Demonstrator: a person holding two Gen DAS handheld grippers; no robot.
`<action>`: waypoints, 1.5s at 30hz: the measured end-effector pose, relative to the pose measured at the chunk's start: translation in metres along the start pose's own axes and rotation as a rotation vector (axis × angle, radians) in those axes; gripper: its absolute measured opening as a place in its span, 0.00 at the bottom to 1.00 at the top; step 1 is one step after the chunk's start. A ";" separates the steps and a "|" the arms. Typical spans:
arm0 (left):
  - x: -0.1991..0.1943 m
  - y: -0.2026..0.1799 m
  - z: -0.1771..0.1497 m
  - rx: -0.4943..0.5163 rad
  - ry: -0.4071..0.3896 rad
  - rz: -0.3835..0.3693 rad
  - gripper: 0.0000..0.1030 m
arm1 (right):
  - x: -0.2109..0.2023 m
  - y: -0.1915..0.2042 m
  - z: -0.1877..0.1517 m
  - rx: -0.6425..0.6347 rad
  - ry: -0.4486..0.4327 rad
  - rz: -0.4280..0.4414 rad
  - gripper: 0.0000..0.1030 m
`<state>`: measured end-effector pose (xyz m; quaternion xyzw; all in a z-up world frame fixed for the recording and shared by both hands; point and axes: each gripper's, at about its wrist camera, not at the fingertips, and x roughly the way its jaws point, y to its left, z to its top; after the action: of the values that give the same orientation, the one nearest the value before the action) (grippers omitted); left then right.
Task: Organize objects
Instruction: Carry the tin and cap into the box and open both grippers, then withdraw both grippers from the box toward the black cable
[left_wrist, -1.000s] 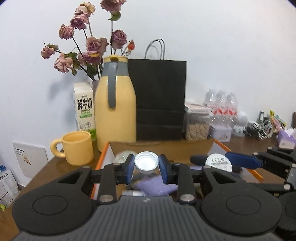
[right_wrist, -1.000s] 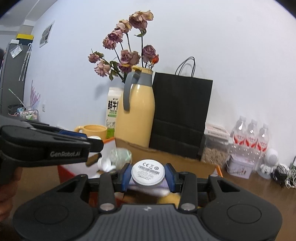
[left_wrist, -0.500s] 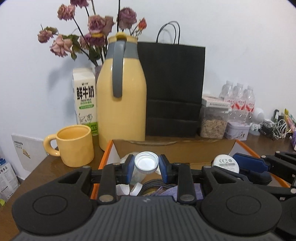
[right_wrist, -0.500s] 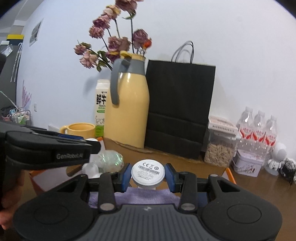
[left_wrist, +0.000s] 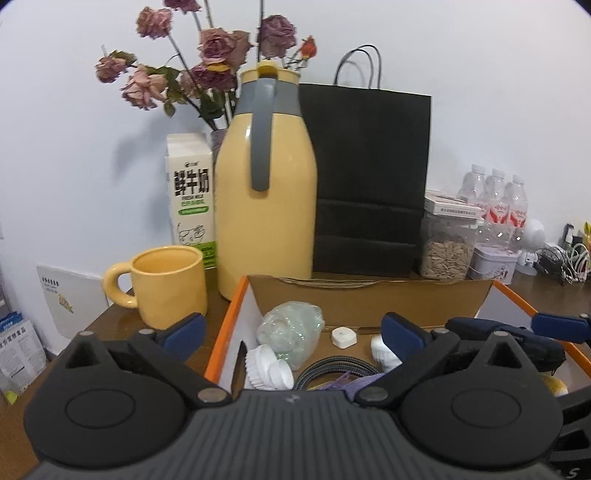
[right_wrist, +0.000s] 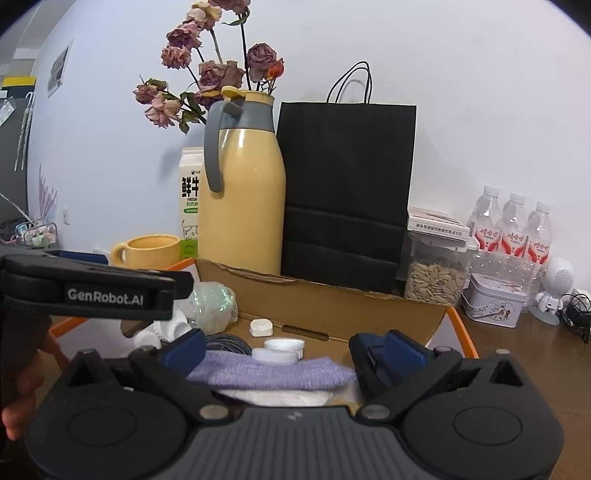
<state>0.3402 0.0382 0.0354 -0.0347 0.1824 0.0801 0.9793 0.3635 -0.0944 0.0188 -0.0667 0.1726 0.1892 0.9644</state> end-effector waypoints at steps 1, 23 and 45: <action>-0.001 0.001 0.000 -0.005 0.001 0.003 1.00 | -0.002 0.000 -0.001 0.001 -0.003 -0.006 1.00; -0.049 0.007 -0.015 -0.026 -0.033 -0.004 1.00 | -0.059 0.003 -0.019 0.010 -0.077 -0.050 1.00; -0.086 0.036 -0.077 0.016 0.150 -0.042 1.00 | -0.075 0.022 -0.067 -0.017 0.158 0.000 1.00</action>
<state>0.2283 0.0537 -0.0065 -0.0366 0.2550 0.0553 0.9647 0.2687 -0.1131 -0.0181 -0.0897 0.2466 0.1850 0.9470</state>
